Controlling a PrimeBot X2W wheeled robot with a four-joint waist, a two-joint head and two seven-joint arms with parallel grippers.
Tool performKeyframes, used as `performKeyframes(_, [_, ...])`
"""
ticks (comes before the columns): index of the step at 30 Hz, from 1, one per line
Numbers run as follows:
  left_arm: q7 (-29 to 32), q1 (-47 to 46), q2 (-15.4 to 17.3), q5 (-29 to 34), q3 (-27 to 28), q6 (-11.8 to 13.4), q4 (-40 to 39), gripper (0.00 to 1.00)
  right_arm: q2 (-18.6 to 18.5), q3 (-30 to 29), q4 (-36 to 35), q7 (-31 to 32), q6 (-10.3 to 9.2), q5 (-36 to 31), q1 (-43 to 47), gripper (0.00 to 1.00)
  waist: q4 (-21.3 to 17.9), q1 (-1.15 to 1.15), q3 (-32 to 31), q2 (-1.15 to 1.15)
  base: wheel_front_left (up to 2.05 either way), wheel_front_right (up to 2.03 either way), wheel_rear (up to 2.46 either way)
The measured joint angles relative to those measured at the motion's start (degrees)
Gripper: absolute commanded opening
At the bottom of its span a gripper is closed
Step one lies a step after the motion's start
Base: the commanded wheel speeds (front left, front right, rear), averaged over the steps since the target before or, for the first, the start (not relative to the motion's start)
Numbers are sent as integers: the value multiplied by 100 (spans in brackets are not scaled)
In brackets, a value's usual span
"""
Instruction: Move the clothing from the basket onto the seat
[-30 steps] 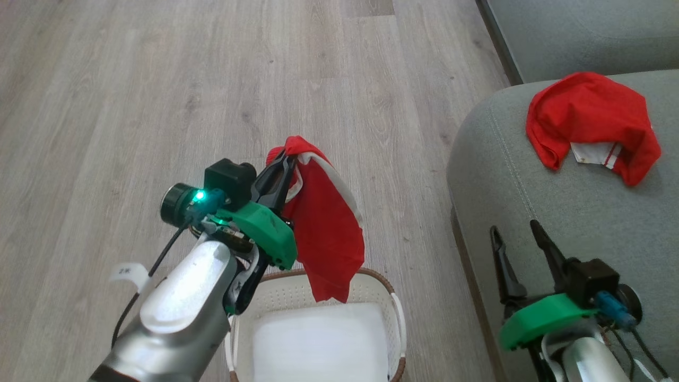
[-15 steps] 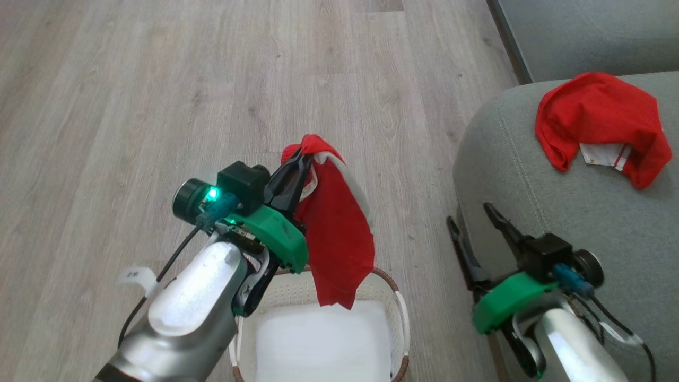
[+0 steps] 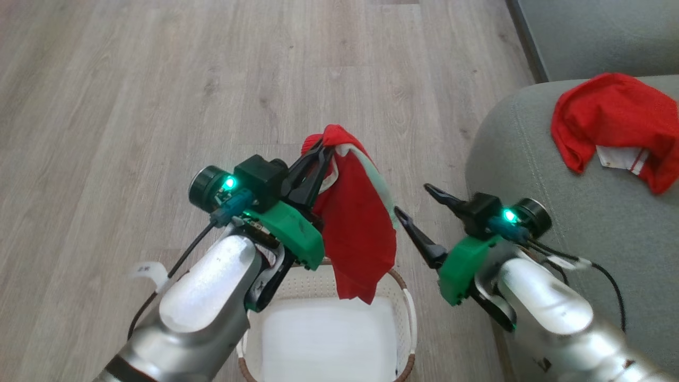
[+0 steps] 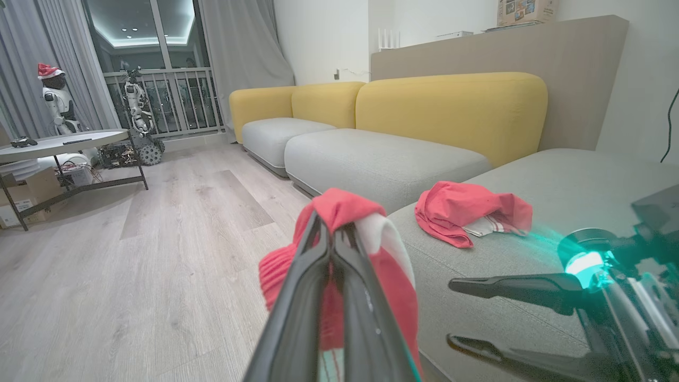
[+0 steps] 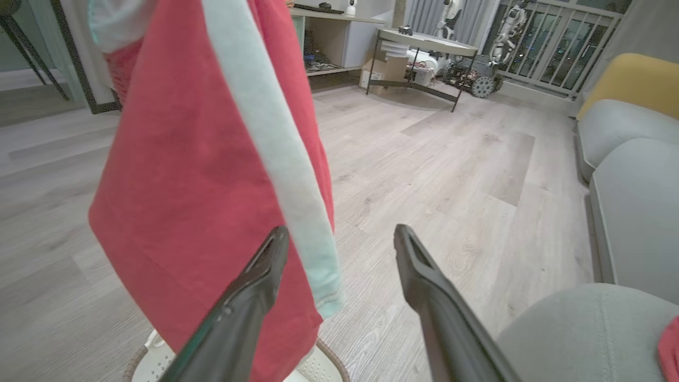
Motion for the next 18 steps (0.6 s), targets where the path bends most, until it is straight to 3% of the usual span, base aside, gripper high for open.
performKeyframes(11, [0,-100,-94,4,-171,-79,-125,0,1,1815,776,0,1,1214,-1145,100,240,0,63,0,0,0,0])
performKeyframes(18, [0,-133,-100,4,-227,-97,-130,0,12,2644,719,-1,1,1829,-1594,100,325,0,85,0,0,0,0])
